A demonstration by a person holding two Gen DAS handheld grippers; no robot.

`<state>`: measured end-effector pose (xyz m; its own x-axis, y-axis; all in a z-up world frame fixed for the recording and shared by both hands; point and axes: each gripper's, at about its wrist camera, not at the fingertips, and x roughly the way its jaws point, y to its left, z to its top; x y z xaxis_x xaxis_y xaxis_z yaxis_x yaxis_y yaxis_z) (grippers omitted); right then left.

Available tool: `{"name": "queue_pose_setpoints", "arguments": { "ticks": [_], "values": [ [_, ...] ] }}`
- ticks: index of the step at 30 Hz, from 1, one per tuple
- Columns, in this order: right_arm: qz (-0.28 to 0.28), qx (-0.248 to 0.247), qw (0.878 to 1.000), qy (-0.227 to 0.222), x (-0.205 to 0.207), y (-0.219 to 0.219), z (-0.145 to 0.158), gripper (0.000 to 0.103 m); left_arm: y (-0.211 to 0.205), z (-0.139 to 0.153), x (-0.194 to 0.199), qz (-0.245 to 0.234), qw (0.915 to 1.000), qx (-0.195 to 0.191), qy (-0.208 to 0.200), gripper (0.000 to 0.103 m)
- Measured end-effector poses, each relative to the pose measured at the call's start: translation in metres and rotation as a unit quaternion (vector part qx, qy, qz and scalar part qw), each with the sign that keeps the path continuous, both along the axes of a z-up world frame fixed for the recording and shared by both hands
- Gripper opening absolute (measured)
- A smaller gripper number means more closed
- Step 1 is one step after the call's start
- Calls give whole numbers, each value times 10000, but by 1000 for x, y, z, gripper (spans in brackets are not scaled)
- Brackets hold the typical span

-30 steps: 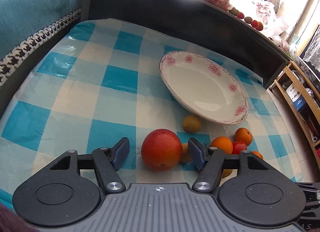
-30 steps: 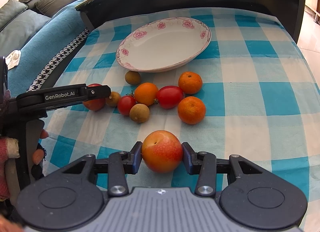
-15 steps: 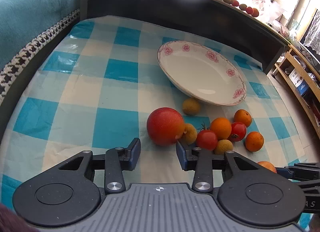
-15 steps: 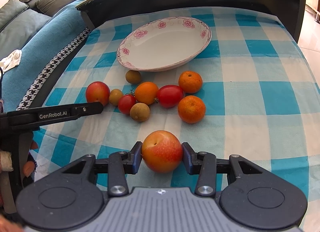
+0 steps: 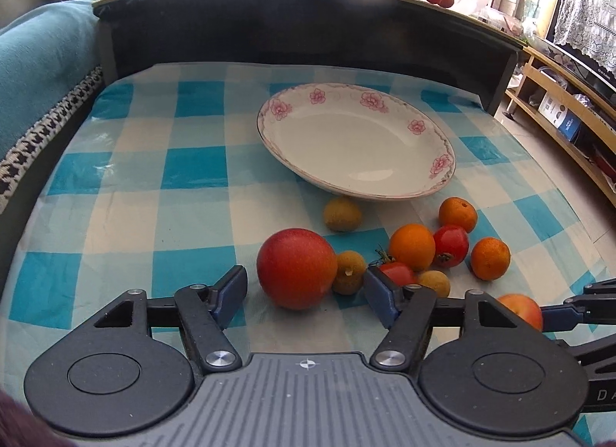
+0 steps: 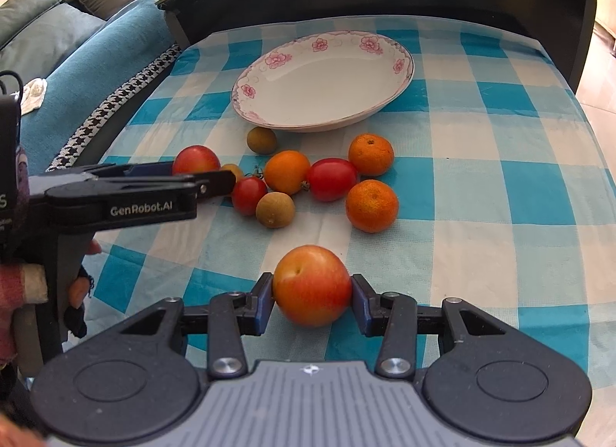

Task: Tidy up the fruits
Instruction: 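Lift both held fruits and carry them toward the white floral bowl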

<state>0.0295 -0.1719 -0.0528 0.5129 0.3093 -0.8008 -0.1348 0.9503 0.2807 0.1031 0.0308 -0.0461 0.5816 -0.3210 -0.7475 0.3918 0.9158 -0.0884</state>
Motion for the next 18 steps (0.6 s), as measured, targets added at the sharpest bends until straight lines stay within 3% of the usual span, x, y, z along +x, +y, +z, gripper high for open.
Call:
{"name": "queue_pose_setpoints", "arguments": {
  "ticks": [5,18],
  "values": [
    [40,-43,10000,-15,-1,1,0,43,-4,-2,2,-149,9999,84,-5,67],
    [-266,122,9996,-11,7,-14,-1,45,-9,-7,8,-380,9985,341,-195,76]
  ]
}}
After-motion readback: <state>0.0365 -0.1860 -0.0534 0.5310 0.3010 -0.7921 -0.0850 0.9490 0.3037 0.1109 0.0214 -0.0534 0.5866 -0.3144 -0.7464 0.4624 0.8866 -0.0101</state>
